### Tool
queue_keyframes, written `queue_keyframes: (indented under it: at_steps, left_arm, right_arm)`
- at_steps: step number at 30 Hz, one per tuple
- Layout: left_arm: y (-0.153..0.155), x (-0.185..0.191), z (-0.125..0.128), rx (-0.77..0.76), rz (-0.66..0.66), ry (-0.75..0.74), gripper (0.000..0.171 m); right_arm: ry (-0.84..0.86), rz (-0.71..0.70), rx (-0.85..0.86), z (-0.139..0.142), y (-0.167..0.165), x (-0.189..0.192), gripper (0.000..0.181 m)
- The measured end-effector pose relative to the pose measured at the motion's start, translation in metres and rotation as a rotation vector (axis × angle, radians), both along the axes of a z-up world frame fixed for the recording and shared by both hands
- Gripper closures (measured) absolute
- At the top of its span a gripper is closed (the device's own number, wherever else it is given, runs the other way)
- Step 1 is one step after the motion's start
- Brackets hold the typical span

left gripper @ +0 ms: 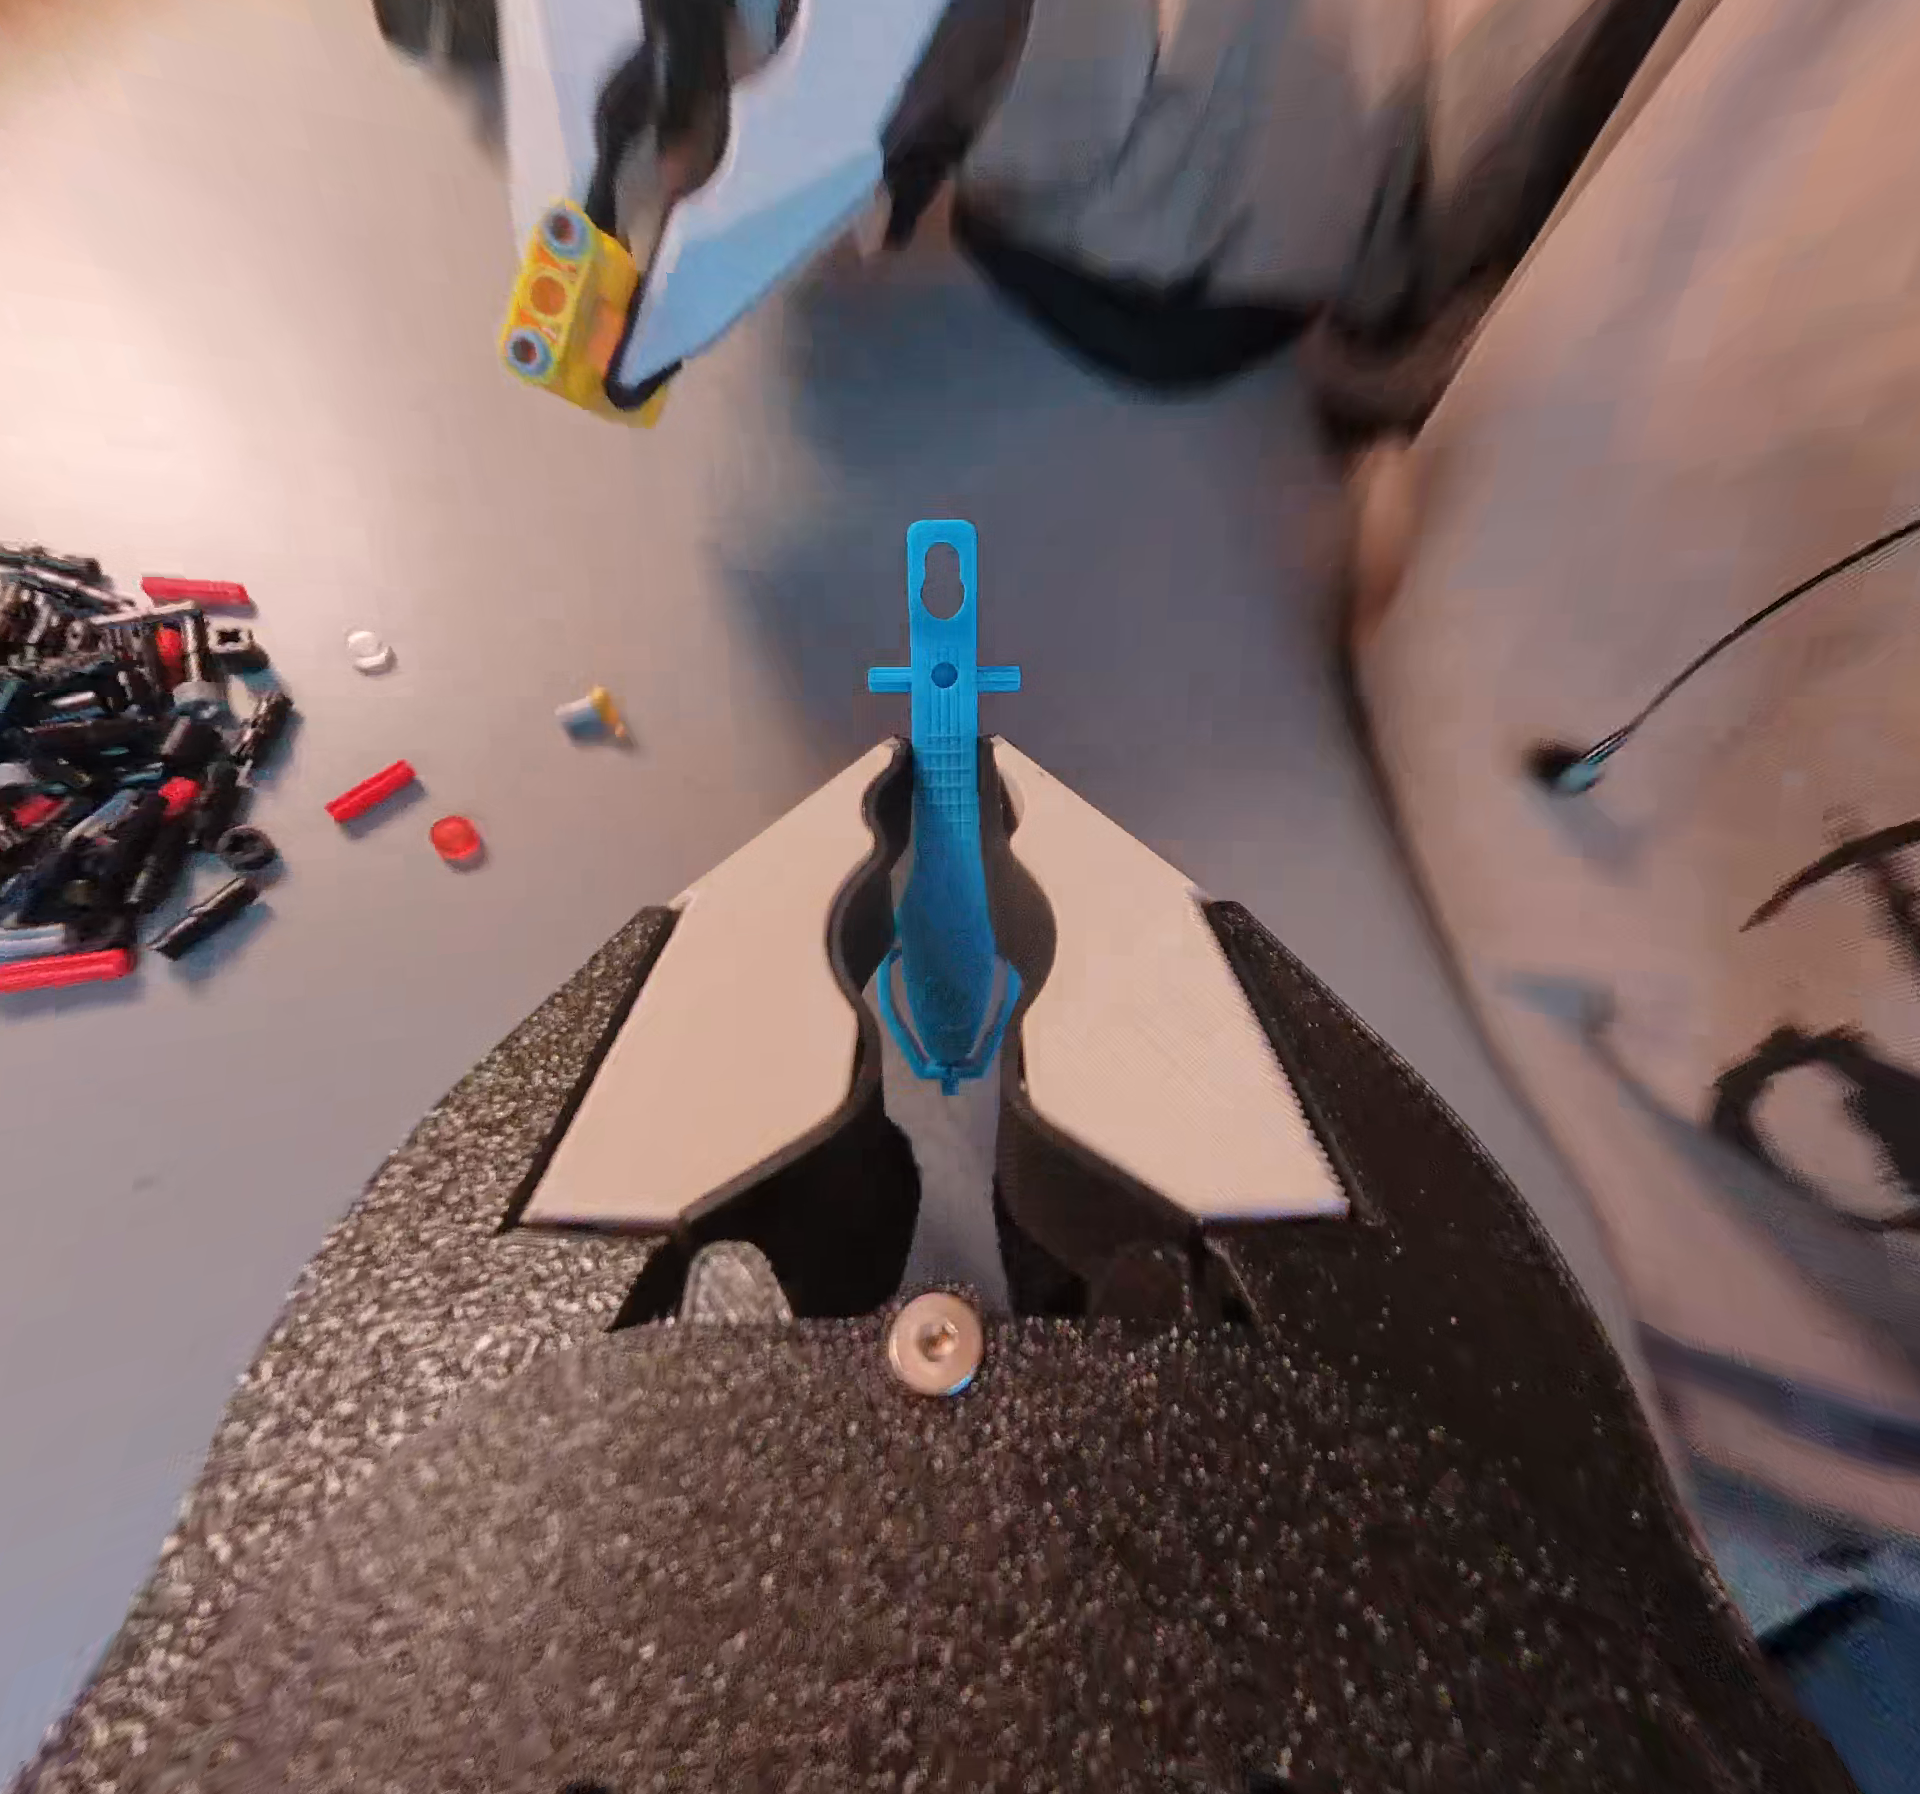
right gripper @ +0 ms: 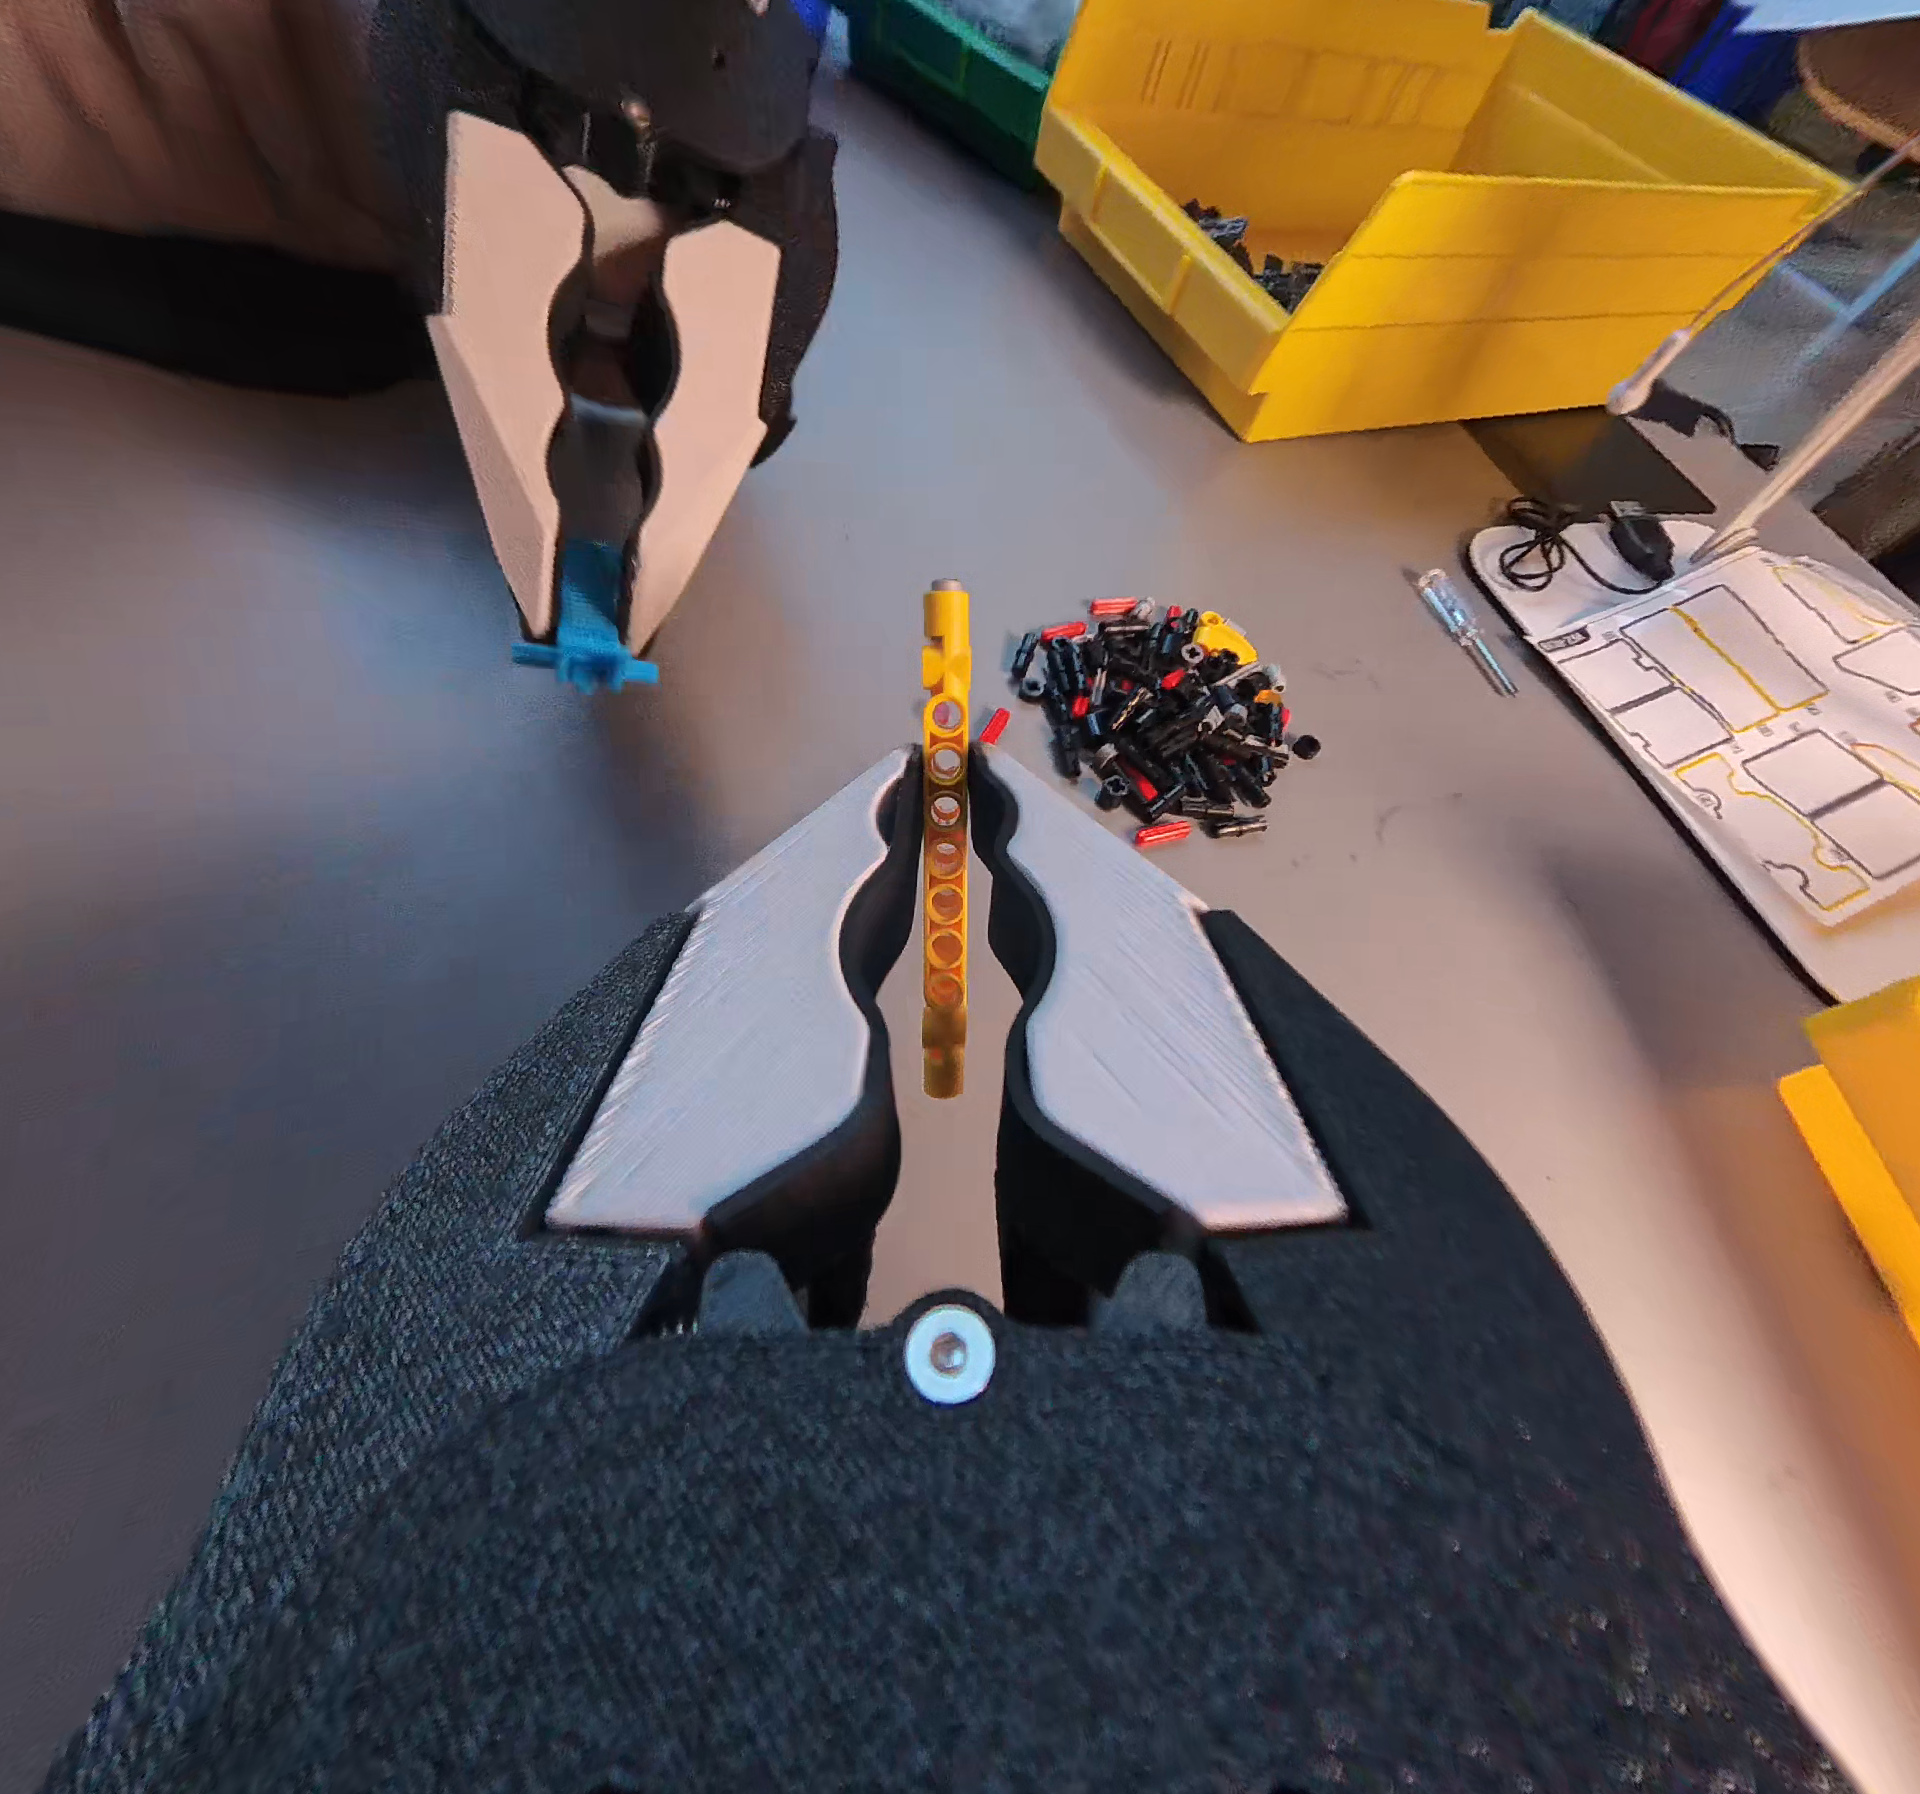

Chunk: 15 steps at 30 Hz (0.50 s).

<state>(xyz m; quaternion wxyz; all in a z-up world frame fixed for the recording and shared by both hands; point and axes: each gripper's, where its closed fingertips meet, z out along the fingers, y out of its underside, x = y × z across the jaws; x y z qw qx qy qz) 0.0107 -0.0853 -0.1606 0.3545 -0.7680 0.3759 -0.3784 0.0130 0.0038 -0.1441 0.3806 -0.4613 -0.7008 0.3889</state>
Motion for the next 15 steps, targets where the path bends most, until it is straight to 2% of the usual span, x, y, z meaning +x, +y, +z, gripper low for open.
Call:
queue_keyframes:
  at_steps: [3,5,7,10,15]
  left_arm:
    - [0.003,-0.011,0.061,-0.026,0.091,-0.467,0.161]
    - [0.005,-0.033,0.103,-0.025,0.132,-0.788,0.161]
    - [0.005,-0.058,0.133,-0.016,0.143,-1.046,0.161]
    - [-0.003,-0.075,0.153,0.034,0.122,-1.218,0.162]
    - [-0.011,-0.076,0.163,0.076,0.082,-1.286,0.162]
  right_arm:
    - [0.06,-0.004,-0.098,0.016,0.001,0.0,0.174]
    - [0.092,0.013,-0.167,0.025,-0.004,0.0,0.174]
    - [0.12,0.034,-0.23,0.032,-0.01,-0.001,0.174]
    - [0.144,0.055,-0.287,0.041,-0.018,-0.001,0.174]
    - [0.162,0.083,-0.306,0.047,-0.027,-0.001,0.174]
